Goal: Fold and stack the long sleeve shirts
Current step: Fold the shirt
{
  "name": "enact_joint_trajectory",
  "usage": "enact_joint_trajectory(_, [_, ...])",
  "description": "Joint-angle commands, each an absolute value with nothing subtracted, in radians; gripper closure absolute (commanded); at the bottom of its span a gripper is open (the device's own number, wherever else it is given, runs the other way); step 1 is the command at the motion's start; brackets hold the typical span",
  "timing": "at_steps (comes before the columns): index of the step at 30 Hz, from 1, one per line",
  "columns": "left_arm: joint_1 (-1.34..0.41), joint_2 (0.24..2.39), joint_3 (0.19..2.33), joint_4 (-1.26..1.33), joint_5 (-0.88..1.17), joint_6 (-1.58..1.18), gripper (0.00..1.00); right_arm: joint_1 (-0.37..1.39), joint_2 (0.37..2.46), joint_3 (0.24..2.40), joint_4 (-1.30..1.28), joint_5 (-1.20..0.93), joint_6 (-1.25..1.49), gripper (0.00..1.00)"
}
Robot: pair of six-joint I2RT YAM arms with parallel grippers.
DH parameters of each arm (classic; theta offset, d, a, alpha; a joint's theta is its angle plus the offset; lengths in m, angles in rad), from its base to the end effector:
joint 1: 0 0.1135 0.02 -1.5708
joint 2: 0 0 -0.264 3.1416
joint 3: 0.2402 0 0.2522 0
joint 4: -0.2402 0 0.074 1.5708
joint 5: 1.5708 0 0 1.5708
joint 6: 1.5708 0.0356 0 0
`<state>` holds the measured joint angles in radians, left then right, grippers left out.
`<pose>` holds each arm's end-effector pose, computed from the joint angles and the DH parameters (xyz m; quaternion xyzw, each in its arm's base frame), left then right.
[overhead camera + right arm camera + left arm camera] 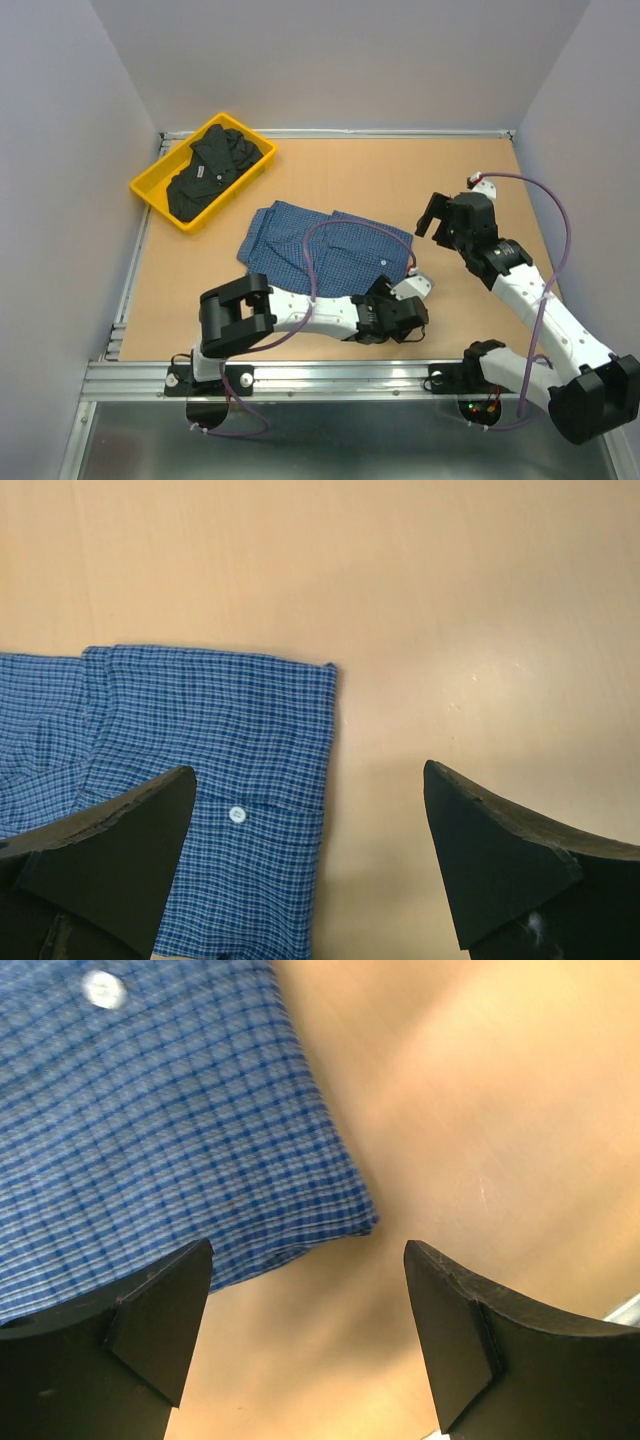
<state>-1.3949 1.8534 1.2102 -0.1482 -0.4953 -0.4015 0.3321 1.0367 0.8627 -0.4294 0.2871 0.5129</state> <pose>0.0866 -0.3905 0.1932 0.3455 0.8328 -0.1468 0.4068 0.2172 0.0642 0.2961 0.1454 0.8666 0.0732 0.4717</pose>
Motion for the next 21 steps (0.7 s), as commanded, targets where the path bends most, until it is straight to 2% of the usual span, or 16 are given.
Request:
enact_joint_trajectory(1, [-1.413, 1.888, 1.308, -0.209, -0.569, -0.37, 0.12, 0.316, 0.973, 0.812, -0.494, 0.354, 0.561, 0.0])
enact_joint_trajectory(6, [-1.42, 1.96, 1.354, -0.221, -0.587, -0.38, 0.18, 0.313, 0.94, 0.758, -0.492, 0.341, 0.595, 0.0])
enact_joint_trajectory(10, [-1.42, 2.005, 1.382, -0.251, -0.62, -0.393, 0.26, 0.313, 0.951, 0.746, -0.491, 0.316, 0.607, 0.0])
enact_joint_trajectory(12, [-1.419, 2.023, 1.394, -0.27, -0.63, -0.4, 0.34, 0.313, 0.953, 0.735, -0.486, 0.301, 0.615, 0.0])
enact_joint_trajectory(16, [-1.42, 2.023, 1.396, -0.278, -0.634, -0.408, 0.56, 0.311, 0.953, 0.716, -0.474, 0.284, 0.626, 0.0])
enact_joint_trajectory(17, [-1.419, 2.025, 1.394, -0.282, -0.635, -0.41, 0.68, 0.311, 0.954, 0.713, -0.472, 0.279, 0.627, 0.0])
enact_joint_trajectory(19, [-1.419, 2.022, 1.396, -0.288, -0.635, -0.419, 0.79, 0.311, 0.956, 0.704, -0.46, 0.261, 0.632, 0.0])
enact_joint_trajectory(20, [-1.419, 2.02, 1.397, -0.291, -0.635, -0.425, 0.87, 0.311, 0.957, 0.701, -0.457, 0.258, 0.635, 0.0])
enact_joint_trajectory(21, [-1.419, 2.017, 1.397, -0.301, -0.638, -0.428, 0.89, 0.31, 0.96, 0.7, -0.446, 0.241, 0.638, 0.0])
